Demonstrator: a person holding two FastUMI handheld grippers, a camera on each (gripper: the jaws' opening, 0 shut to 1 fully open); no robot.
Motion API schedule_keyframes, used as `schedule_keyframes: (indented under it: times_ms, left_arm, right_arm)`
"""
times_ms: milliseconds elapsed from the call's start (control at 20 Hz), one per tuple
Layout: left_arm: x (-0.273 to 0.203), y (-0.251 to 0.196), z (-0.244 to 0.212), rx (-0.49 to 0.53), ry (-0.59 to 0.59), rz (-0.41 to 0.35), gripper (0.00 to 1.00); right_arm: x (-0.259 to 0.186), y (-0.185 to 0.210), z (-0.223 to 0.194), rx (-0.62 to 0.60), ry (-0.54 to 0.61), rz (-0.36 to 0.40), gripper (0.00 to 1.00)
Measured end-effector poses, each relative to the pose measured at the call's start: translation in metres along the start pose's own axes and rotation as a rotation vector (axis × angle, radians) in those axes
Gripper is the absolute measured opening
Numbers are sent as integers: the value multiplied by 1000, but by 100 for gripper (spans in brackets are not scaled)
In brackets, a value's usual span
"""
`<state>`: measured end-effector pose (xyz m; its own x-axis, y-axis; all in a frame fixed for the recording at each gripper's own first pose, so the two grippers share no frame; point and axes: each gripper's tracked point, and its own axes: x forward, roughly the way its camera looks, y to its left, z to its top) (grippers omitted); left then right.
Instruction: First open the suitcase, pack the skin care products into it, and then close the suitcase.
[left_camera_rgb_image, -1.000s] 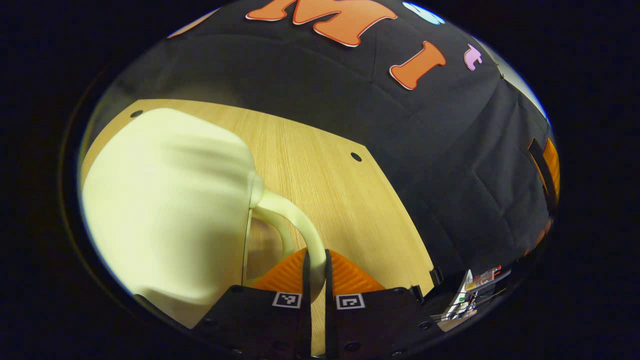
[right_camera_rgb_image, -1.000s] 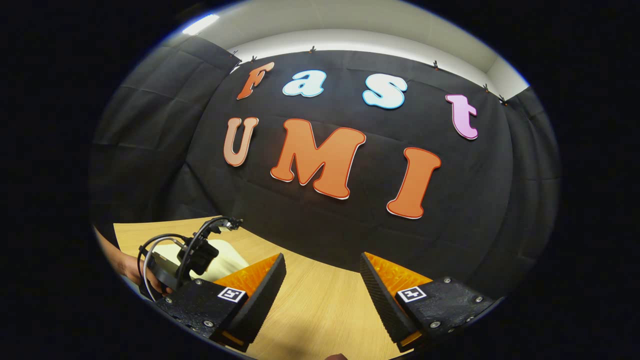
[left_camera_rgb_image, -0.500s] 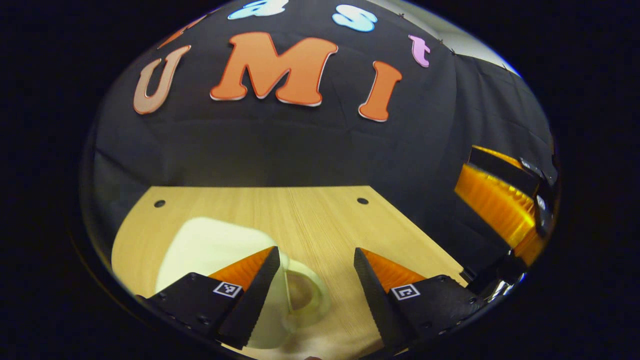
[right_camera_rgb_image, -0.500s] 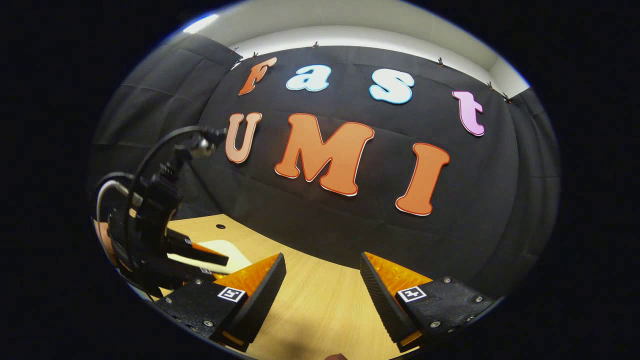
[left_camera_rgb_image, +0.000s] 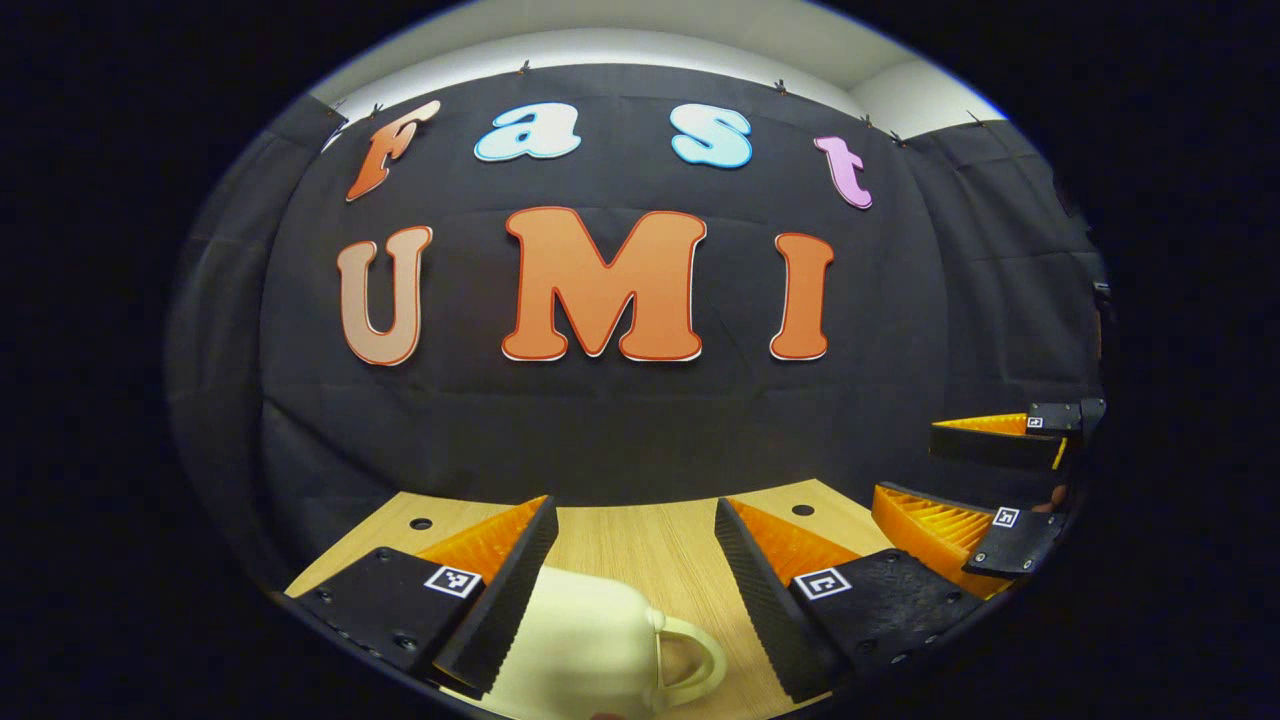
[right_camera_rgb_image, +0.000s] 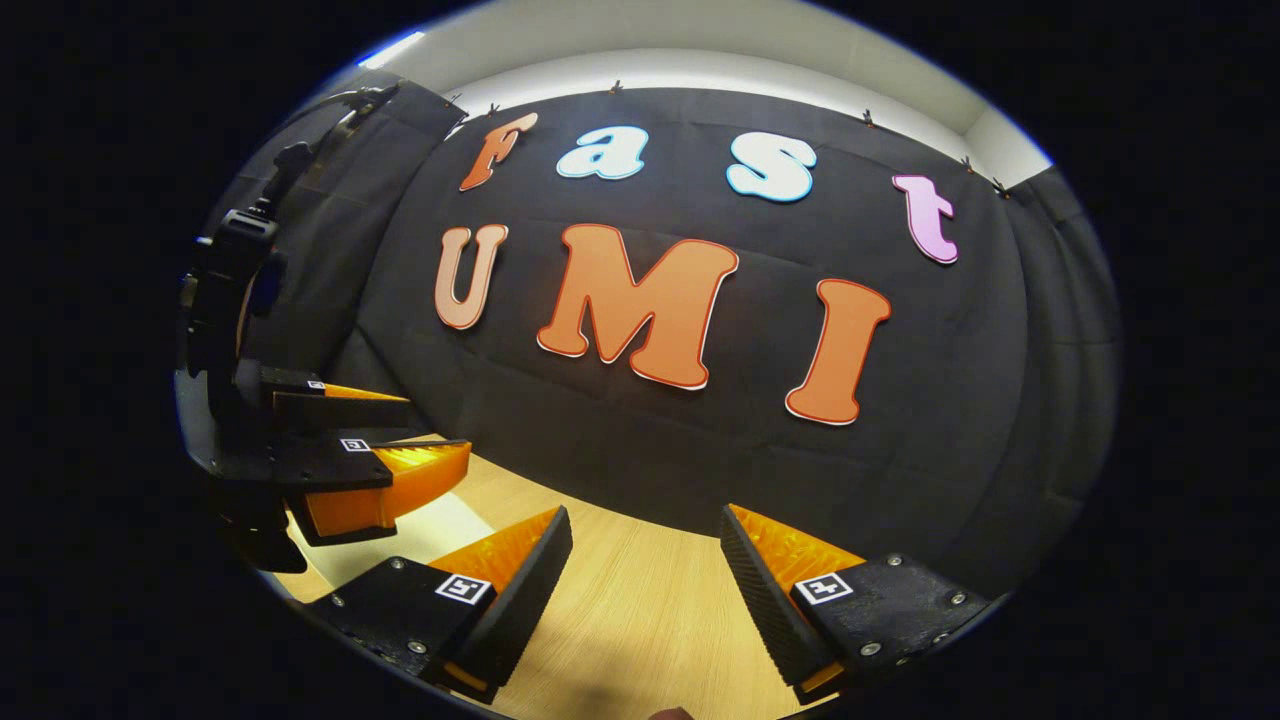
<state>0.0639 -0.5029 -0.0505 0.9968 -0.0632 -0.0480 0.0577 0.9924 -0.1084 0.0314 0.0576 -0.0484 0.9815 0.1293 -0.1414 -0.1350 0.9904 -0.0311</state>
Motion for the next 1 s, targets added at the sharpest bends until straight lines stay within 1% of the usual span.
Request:
schedule_keyframes:
  times_ms: [100, 150, 250, 300, 350, 450, 600, 650, 700, 750, 850, 1000]
  left_arm:
    - [-6, 15, 17, 13, -42, 42, 97]
    - [-8, 25, 27, 25, -66, 71, 95]
    - [-11, 32, 34, 37, -84, 90, 97]
    - [-12, 33, 35, 25, -86, 93, 95]
    - [-13, 36, 32, 11, -78, 103, 97]
    - [-11, 33, 32, -10, -70, 107, 97]
    - [-9, 17, 29, 3, -72, 112, 97]
    - [-10, 12, 27, 3, -67, 110, 95]
    - [-10, 1, 21, 7, -62, 108, 97]
    - [-9, -4, 20, 12, -59, 104, 95]
    - [-8, -12, 21, 22, -61, 110, 97]
    - [-10, -20, 23, 27, -72, 131, 97]
  right_arm:
    - [1, -2, -5, 9, 16, -13, 94]
    - [1, -2, -8, 13, 22, -12, 95]
    - [0, -5, -10, 21, 28, -15, 95]
    - [0, -6, -12, 28, 31, -17, 95]
    - [1, -7, -16, 30, 35, -18, 95]
    - [1, -9, -17, 25, 35, -14, 95]
    - [2, -13, -23, 24, 38, 3, 95]
    - [2, -15, -24, 22, 37, 6, 95]
    - [1, -18, -24, 19, 34, 11, 95]
    - [1, -20, -26, 19, 34, 20, 95]
    - [1, -22, -26, 17, 27, 35, 95]
    - [1, -25, -26, 21, 15, 63, 95]
